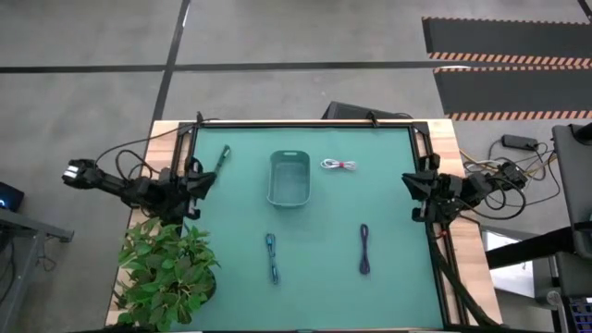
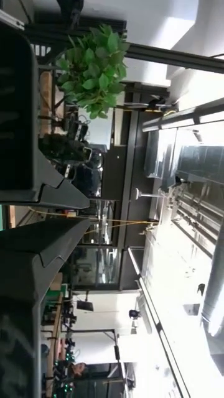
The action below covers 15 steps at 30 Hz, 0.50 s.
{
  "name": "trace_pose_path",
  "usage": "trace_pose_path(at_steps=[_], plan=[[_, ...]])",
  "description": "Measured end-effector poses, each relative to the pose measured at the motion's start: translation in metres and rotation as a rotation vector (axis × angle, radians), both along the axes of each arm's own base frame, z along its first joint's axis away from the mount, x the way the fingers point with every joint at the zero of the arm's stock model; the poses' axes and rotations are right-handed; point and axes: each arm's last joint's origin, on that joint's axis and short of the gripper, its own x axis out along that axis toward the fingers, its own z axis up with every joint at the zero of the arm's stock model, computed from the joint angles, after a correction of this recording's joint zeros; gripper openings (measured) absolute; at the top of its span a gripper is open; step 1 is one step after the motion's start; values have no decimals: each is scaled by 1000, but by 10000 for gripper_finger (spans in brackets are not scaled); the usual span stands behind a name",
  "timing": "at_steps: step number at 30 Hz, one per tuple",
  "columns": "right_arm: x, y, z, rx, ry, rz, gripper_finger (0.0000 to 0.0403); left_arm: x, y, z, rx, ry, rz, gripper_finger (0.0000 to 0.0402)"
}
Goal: Pick and place USB-C Cables
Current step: Put the green black charger cable into the bin
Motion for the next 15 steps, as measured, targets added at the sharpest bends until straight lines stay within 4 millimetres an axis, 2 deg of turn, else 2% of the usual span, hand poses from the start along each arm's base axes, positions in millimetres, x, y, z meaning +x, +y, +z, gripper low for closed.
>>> trace_pose_path(at_steps=[7, 15], plan=[[-2, -1, 7, -22, -13, -18, 27, 13, 5, -3, -268, 134, 307, 1], [-2, -1, 8, -30, -8, -30, 27, 22, 5, 5, -327, 183, 438, 1]])
